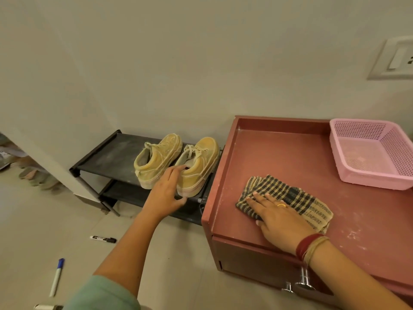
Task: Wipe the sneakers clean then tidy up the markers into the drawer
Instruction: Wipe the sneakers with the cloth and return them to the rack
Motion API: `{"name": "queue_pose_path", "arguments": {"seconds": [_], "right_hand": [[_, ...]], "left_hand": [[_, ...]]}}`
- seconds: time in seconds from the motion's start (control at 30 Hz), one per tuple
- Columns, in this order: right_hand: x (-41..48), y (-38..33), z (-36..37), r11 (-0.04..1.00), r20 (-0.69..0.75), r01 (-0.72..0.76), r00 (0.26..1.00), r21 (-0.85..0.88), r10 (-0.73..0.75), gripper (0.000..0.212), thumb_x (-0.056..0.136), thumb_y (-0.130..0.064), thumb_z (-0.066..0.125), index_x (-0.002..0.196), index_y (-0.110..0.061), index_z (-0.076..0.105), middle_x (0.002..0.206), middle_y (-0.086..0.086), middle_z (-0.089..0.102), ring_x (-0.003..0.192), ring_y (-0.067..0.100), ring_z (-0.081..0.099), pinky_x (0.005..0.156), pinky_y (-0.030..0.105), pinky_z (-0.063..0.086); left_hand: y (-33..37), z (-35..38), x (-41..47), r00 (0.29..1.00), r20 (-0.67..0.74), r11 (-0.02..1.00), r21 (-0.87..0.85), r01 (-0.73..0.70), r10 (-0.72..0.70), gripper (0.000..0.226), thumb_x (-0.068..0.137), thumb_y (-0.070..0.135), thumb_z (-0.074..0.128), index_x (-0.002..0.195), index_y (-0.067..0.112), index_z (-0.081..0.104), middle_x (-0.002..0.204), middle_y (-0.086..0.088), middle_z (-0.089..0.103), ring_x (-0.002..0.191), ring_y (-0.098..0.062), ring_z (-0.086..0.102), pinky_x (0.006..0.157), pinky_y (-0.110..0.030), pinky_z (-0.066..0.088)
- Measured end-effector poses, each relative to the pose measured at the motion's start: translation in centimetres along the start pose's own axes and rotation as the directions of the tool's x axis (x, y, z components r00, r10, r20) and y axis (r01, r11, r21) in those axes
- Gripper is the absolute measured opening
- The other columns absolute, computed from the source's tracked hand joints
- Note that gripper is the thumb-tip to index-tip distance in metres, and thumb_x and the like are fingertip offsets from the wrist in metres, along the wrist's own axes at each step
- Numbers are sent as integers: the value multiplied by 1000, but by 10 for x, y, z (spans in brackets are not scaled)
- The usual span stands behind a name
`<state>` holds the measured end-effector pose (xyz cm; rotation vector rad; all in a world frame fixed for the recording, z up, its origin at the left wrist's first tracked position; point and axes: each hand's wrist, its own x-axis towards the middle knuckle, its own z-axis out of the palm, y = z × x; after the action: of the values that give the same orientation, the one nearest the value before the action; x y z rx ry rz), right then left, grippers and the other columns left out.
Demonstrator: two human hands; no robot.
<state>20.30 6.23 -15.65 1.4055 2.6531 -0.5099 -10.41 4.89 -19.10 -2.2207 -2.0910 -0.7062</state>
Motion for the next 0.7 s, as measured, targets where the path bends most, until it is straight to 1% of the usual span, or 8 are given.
{"name": "queue_pose_path", "arguments": {"seconds": [0.07,0.13,0.2,0.27,0.37,0.5,0.57,0.7], "right_hand": [[1,-4,3,1000,-16,-18,1000,2,18,57,100,-26,31,150,-30,4,159,-6,-3,146,19,-1,117,38,2],[-1,-9,7,999,-39,-46,998,2,46,55,100,-28,27,149,-30,3,159,-5,-4,146,19,-3,117,41,-1],[-3,-13,10,998,-60,-64,996,1,64,54,101,-31,25,149,-30,1,159,-4,-6,146,20,-6,117,42,-1],[-2,-12,12,998,-55,-64,996,-10,64,54,101,-33,24,149,-30,0,158,-4,-6,146,20,-6,117,43,-2],[1,-10,12,998,-52,-60,997,-14,59,54,101,-33,24,149,-30,0,159,-3,-6,146,21,-6,116,41,-2],[7,-13,16,998,-64,-55,997,-31,53,54,101,-32,22,149,-30,-2,158,-3,-8,146,21,-8,116,42,-3],[8,-13,17,998,-69,-56,996,-30,54,54,101,-32,21,149,-31,-4,158,-3,-10,145,21,-9,116,41,-4],[7,-13,15,997,-75,-61,996,-40,58,54,101,-25,19,148,-32,-7,157,-4,-14,145,20,-11,116,40,-6]], "left_hand": [[-14,-5,-6,999,-36,997,81,7,-4,87,67,33,78,139,23,31,137,2,37,124,-13,38,103,-33,38],[-34,-9,-10,993,-67,964,243,107,-94,97,63,36,81,142,22,26,144,-5,31,134,-25,30,110,-46,30],[-52,-12,-13,976,-79,911,349,219,-204,106,61,31,84,144,21,20,151,-10,23,141,-32,20,113,-53,19],[-66,-8,-15,950,-76,882,355,311,-304,112,61,22,86,147,23,14,153,-11,17,142,-34,18,113,-55,20],[-76,3,-16,935,-90,887,296,355,-344,117,59,13,86,147,25,11,153,-11,13,137,-36,28,105,-54,37],[-85,11,-12,922,-172,880,282,382,-346,114,60,12,85,149,21,13,150,-14,19,137,-36,26,107,-52,33],[-85,11,-7,909,-210,873,268,407,-359,111,60,8,83,148,18,16,145,-15,25,134,-36,29,105,-52,34],[-84,9,0,910,-216,862,302,408,-355,94,59,10,82,138,18,30,133,-13,37,119,-35,41,93,-51,41]]}}
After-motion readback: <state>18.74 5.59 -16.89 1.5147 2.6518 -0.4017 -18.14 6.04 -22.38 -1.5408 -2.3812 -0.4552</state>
